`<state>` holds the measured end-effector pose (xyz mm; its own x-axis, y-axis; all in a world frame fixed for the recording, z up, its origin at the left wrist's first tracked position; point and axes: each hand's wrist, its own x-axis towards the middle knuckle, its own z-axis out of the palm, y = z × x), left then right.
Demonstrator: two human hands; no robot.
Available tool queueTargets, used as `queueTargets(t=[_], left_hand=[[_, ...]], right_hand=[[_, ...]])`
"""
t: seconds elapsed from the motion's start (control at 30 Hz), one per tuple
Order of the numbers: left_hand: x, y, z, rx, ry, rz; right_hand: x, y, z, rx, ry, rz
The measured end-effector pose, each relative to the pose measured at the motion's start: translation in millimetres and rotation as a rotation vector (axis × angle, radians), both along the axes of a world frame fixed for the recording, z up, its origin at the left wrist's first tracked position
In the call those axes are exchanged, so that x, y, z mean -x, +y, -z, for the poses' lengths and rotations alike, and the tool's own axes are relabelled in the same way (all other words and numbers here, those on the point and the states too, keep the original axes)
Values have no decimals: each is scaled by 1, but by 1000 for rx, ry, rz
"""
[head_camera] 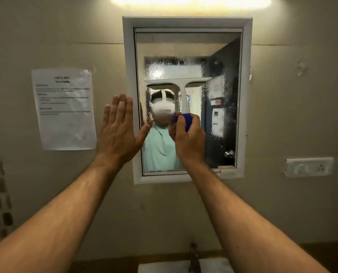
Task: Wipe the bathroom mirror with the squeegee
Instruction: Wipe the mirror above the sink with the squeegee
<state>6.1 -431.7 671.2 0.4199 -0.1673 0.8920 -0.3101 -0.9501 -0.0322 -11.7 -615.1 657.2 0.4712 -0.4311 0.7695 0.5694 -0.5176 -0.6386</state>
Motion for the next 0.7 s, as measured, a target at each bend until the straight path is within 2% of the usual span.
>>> queueTargets(t=[0.27,0.7], left_hand=[[-13,11,-28,37,-52,-34],[-41,36,-88,-15,-172,-12]], right_hand=[[-20,10,-34,23,-46,-97],[-43,36,-128,5,-247,22]])
